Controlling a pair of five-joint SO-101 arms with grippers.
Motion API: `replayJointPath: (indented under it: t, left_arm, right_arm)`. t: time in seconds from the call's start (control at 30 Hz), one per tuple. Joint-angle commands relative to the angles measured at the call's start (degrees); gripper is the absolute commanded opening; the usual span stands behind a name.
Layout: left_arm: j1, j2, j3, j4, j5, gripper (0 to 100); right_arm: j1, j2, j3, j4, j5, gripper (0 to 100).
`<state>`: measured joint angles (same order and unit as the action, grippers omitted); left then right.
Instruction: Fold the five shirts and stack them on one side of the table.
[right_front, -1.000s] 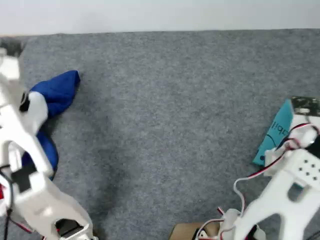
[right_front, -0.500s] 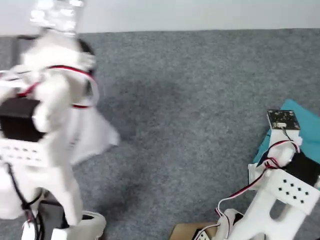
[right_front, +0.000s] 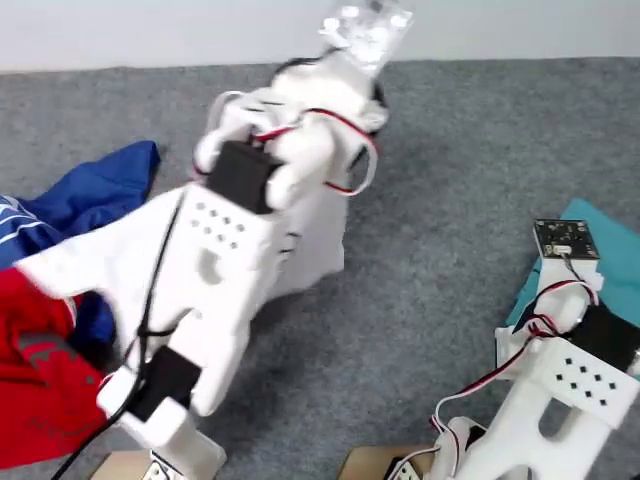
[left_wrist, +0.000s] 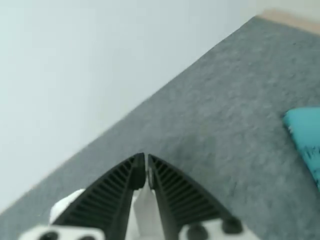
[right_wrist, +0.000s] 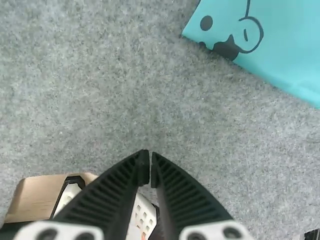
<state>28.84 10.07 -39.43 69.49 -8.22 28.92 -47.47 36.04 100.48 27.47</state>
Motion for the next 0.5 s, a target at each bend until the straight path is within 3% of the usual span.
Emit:
replayJointPath:
  t: [0.0,0.23,0.47]
  left_arm:
    - [1.49,1.76,-0.48,-10.02,0.62,0]
    - [-5.1,7.82,-0.48,-27.52,0.88,0]
    - [-16.09,15.3,-0.4,-26.29,0.53,1]
  right_arm:
    - [-0.66,-1.19,-0.26,1.36,0.35,0.9]
    - [-0.57,-1.19,-0.26,1.36,0.26,0.9]
    - [-0.57,-1.19,-0.26,1.27,0.26,0.9]
